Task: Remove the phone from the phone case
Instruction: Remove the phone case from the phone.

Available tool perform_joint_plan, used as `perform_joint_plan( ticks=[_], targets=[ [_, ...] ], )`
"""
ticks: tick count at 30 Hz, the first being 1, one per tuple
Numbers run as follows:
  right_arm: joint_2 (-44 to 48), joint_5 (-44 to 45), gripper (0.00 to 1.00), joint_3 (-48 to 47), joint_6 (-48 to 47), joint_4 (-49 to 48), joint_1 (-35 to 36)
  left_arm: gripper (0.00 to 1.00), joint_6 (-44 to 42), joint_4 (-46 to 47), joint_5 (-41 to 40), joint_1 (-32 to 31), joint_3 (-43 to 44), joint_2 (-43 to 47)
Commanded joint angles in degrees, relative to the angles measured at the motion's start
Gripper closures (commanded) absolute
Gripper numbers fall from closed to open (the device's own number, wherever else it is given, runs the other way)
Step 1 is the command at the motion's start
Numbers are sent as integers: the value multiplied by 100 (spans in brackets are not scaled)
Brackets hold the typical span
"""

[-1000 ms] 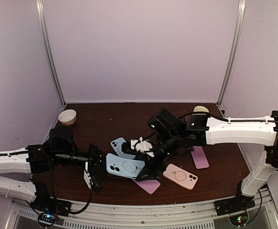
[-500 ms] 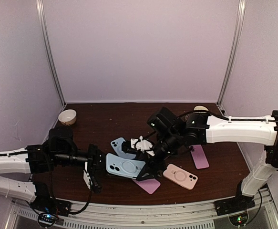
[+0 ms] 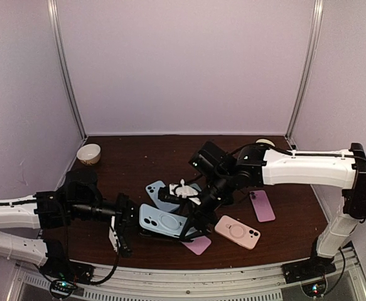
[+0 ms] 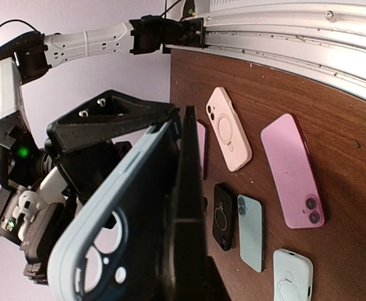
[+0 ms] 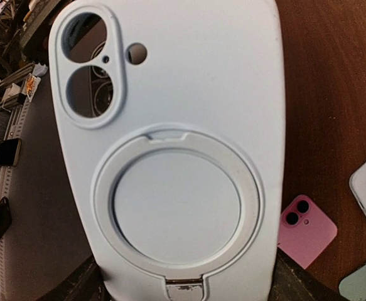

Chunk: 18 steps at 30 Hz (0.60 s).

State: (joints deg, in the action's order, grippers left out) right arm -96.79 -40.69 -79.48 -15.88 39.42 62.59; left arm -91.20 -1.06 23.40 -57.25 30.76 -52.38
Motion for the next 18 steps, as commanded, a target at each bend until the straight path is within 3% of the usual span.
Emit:
perform_joint_plan(
  ticks=[1,11,18],
  targets=[
    [-104,-806,36,-213,307,377,54,100,-184,721,-488,86,40,105],
    [-178,-670,36,-282,335,434,43,100,-131,745,-466,91,48,131],
    [-236,-105,31,-296,612,265,47,100,-80,783,-447,83,35,183]
  ],
)
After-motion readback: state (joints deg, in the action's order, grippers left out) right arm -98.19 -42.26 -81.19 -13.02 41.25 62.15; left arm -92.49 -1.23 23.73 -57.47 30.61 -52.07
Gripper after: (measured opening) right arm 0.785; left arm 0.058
